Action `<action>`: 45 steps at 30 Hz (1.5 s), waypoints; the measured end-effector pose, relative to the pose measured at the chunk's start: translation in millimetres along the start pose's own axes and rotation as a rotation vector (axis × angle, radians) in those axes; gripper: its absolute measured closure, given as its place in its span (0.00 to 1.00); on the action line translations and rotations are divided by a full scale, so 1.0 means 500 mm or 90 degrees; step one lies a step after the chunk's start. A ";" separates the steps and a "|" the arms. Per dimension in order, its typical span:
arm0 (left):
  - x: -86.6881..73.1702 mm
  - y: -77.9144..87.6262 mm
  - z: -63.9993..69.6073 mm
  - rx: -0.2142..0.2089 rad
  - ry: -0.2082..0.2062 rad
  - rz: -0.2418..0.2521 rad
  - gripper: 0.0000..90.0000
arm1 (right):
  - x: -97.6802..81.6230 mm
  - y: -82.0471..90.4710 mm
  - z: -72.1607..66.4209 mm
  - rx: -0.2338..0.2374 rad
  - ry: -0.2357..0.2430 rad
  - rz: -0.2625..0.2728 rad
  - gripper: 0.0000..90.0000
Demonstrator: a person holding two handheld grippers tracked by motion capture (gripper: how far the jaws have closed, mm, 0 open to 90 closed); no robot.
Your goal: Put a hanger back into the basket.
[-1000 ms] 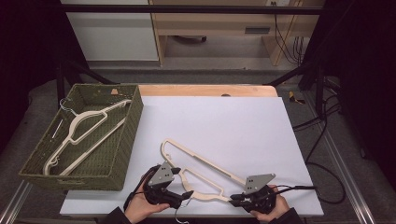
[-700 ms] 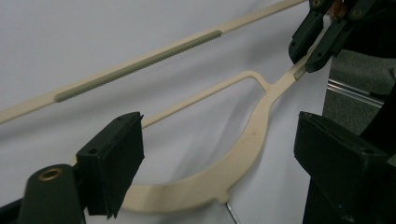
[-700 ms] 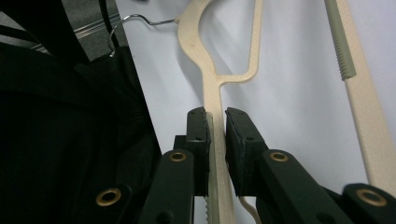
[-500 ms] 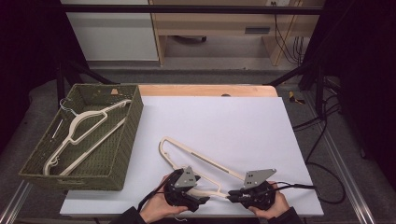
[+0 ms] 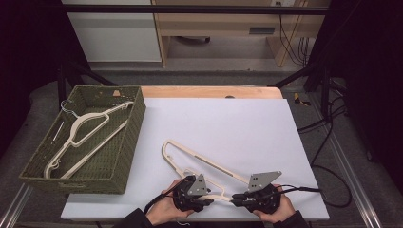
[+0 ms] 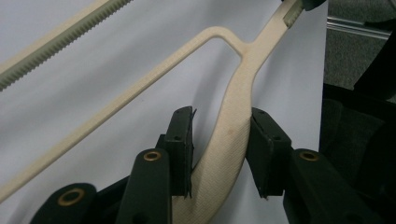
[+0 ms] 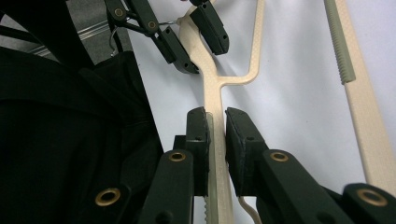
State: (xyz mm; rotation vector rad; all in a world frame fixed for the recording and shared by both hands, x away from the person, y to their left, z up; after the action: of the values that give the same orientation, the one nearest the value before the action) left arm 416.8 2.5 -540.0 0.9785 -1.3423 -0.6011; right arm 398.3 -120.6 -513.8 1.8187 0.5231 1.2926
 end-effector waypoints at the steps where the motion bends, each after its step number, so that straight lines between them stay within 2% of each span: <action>1: 0.000 0.000 0.000 0.001 -0.013 -0.004 0.72 | 0.000 0.000 0.000 -0.001 -0.001 0.000 0.89; 7: 0.005 0.004 0.004 -0.017 -0.045 -0.003 0.76 | -0.006 -0.008 -0.002 -0.001 0.012 -0.009 0.88; 8: 0.003 0.003 0.006 -0.019 -0.057 -0.010 0.77 | -0.008 -0.011 -0.001 -0.001 0.016 -0.012 0.88; 11: 0.005 0.003 0.014 -0.026 -0.072 -0.018 0.79 | -0.012 -0.017 -0.001 -0.007 0.014 -0.020 0.87; 16: 0.014 0.008 0.022 -0.041 -0.094 -0.017 0.81 | -0.012 -0.023 0.001 -0.011 0.022 -0.017 0.78; 20: 0.021 0.011 0.023 -0.051 -0.097 -0.020 0.82 | -0.011 -0.025 0.003 -0.024 0.023 -0.016 0.68; 23: 0.027 0.016 0.020 -0.057 -0.092 -0.018 0.82 | 0.000 -0.022 0.007 -0.036 0.034 0.011 0.58; 27: 0.038 0.022 0.017 -0.063 -0.089 -0.021 0.82 | 0.013 -0.016 0.011 -0.053 0.042 0.037 0.52; 32: 0.046 0.024 0.014 -0.071 -0.085 -0.034 0.83 | 0.022 -0.023 0.007 -0.073 0.069 0.026 0.53; 33: 0.050 0.027 0.013 -0.073 -0.083 -0.033 0.83 | 0.025 -0.026 0.008 -0.077 0.070 0.029 0.55; 36: 0.058 0.034 0.008 -0.070 -0.078 -0.030 0.83 | 0.022 -0.032 0.014 -0.106 0.087 0.000 0.61; 39: 0.064 0.038 0.004 -0.069 -0.076 -0.030 0.83 | 0.031 -0.037 0.009 -0.112 0.108 -0.006 0.64; 45: 0.066 0.037 0.004 -0.069 -0.075 -0.041 0.83 | 0.047 -0.044 0.017 -0.157 0.143 -0.016 0.73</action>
State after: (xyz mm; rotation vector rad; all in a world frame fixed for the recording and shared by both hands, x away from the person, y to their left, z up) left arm 417.6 -16.6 -507.2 0.9115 -1.3708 -0.7830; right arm 417.8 -94.2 -519.1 1.4712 0.4804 1.4841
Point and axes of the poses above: each handheld gripper's, and its own axes: y roughly backward along the jaws, x roughly out of its top, z roughly to its right, the point moved 10 cm from there along -y, roughly forward along the jaws, and after that the axes turned 11 degrees about -z, right-handed, at the moved point
